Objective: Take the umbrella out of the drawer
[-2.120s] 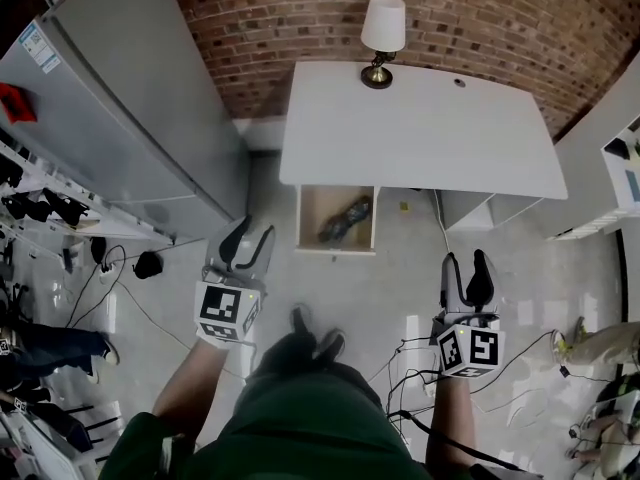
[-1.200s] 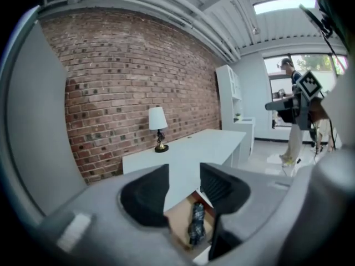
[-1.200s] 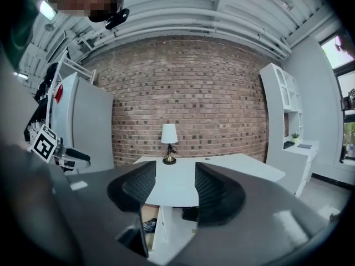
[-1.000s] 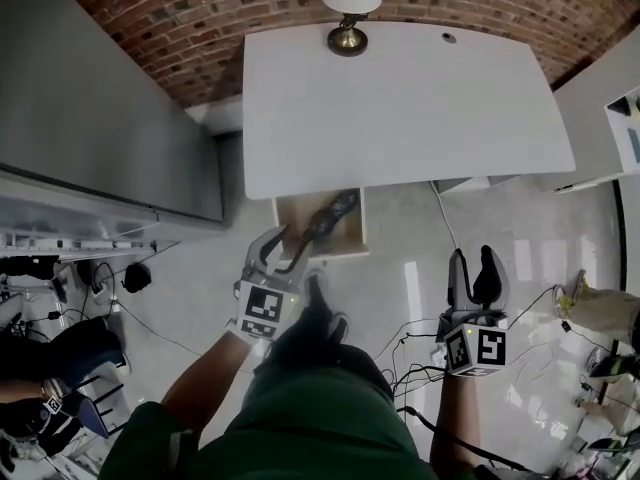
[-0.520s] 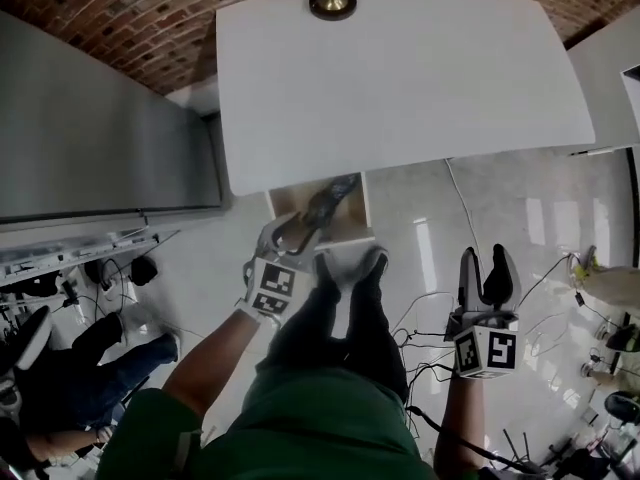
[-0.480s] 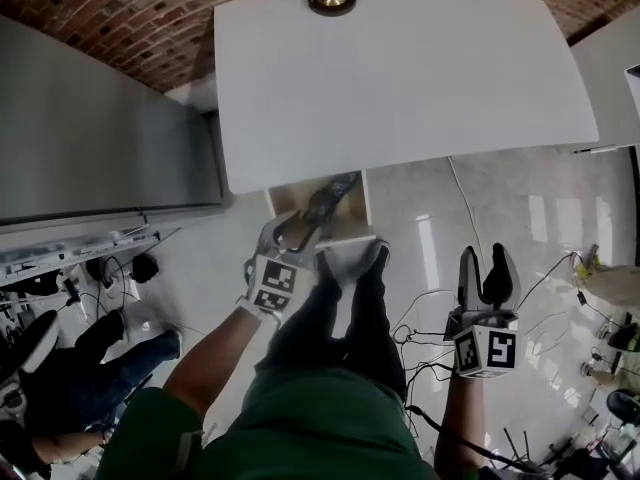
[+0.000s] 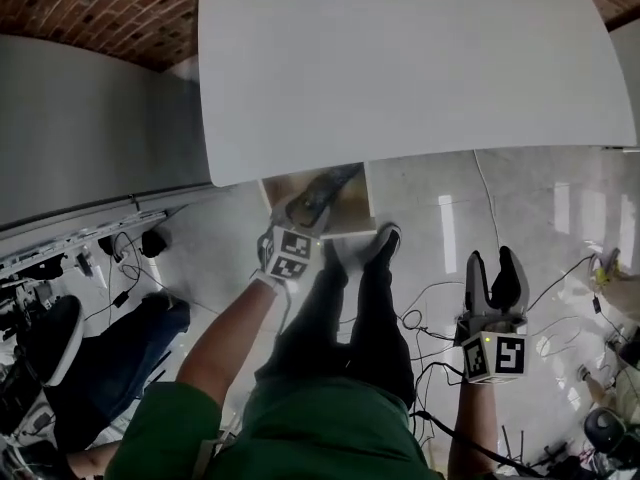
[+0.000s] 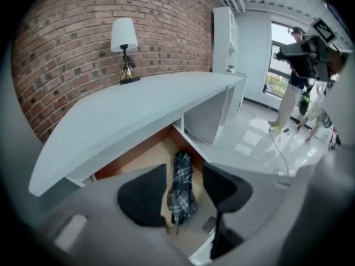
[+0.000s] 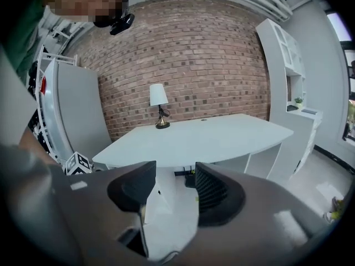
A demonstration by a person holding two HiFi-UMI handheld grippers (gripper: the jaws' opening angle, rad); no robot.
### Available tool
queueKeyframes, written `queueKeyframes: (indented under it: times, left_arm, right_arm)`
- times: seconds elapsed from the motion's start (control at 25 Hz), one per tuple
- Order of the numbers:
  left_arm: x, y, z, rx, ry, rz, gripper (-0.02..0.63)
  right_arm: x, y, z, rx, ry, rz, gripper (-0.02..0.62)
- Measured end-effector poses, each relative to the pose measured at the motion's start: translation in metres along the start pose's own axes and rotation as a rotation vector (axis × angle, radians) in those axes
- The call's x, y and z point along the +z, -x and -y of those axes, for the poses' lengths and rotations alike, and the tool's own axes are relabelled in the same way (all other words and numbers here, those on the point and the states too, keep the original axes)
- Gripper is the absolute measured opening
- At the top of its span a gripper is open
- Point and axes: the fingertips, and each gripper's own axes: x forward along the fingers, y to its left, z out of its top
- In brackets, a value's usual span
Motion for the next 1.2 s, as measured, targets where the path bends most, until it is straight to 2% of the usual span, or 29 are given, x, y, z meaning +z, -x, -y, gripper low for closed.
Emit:
queueKeyframes:
  times: [0.36, 0.52, 0.84, 1.04, 1.2]
  left_arm:
    - [-0.046, -0.078, 0.000, 0.031, -0.020, -0.131, 0.321]
    - [-0.060, -0.124, 0.000, 0.030, -0.028, -0.168, 0.336]
    - [-0.108, -0.174, -0.007, 0.049, -0.004, -0.241, 0.347]
    - [-0.115, -0.193, -0.010, 0.032, -0.029, -0.259, 0.370]
    - [-0.124, -0.202, -0.013, 0.023, -0.060, -0.306, 0.373]
  right_arm:
    - [-0.036, -0.023, 0.011, 0.039, 0.006, -0.074, 0.219]
    - [-0.056, -0.030, 0.026, 0.046, 0.005, -0.110, 0.219]
    - [-0.101, -0.034, 0.032, 0.041, 0.004, -0.177, 0.219]
    - [-0.112, -0.034, 0.029, 0.045, 0.010, -0.198, 0.218]
    - [-0.112, -0.031, 0.027, 0.041, 0.016, -0.210, 0.219]
